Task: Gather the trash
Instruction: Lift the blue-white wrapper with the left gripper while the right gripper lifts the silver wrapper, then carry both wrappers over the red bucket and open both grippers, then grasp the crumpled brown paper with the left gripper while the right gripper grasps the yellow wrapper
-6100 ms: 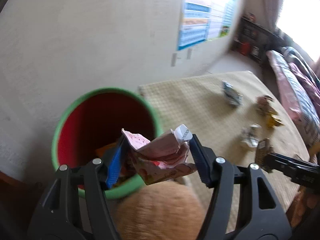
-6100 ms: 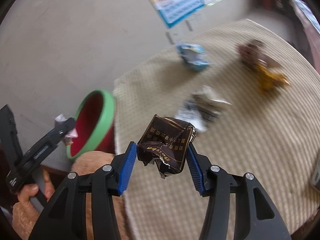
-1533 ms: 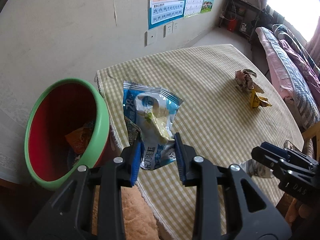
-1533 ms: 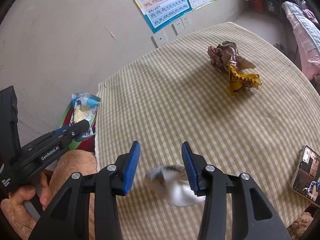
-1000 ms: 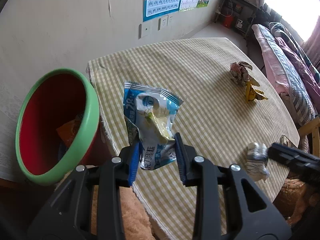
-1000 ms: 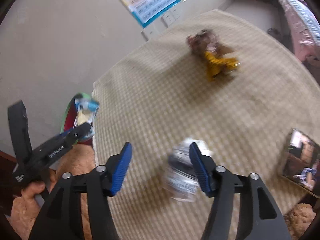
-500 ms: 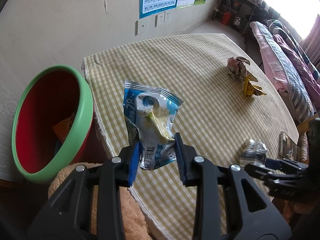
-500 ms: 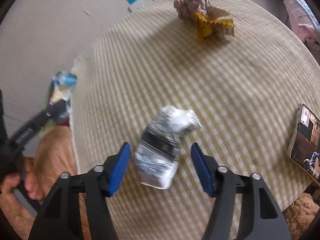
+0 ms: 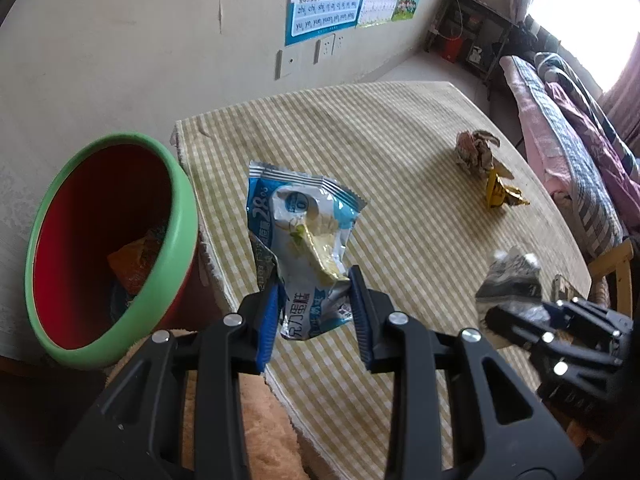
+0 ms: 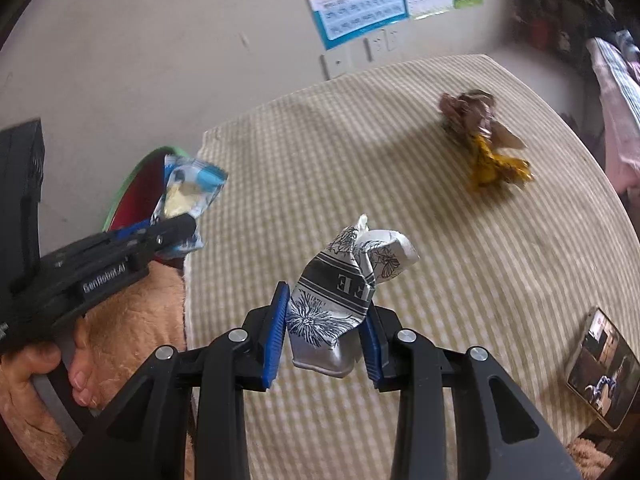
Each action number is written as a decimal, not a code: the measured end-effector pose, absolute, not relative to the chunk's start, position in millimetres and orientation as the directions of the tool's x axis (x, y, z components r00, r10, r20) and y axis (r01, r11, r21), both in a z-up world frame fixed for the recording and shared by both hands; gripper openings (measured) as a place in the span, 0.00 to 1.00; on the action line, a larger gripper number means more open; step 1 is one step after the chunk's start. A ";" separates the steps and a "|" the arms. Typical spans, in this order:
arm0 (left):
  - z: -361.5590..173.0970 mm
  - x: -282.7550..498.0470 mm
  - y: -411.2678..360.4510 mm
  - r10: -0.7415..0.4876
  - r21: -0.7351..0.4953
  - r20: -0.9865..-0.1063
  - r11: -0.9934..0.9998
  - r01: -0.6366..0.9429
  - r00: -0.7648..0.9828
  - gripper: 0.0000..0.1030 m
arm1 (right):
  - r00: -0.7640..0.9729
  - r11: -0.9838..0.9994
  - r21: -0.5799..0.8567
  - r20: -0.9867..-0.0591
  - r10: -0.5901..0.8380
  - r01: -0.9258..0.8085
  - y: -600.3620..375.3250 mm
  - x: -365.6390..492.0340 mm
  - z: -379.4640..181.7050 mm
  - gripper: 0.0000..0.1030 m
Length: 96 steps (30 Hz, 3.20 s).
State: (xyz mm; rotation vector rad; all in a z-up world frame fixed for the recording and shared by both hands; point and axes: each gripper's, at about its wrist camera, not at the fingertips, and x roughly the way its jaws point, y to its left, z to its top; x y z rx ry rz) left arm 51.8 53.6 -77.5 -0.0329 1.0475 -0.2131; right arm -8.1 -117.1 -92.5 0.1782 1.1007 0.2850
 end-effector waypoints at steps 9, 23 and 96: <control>-64.1 53.9 74.4 -0.197 -0.150 -0.832 0.980 0.132 0.519 0.29 | 0.434 0.953 0.253 -0.849 0.302 -0.168 -101.6 -7.7 -93.0 0.32; -63.1 57.8 113.3 -0.183 -0.187 -0.824 0.981 0.048 0.536 0.29 | 0.413 0.937 0.252 -0.847 0.334 -0.242 -65.4 0.2 -78.5 0.32; -62.1 80.4 106.7 -0.048 -0.069 -0.830 0.997 -0.017 0.555 0.62 | 0.446 0.929 0.309 -0.874 0.193 0.203 -264.9 79.7 -143.4 0.05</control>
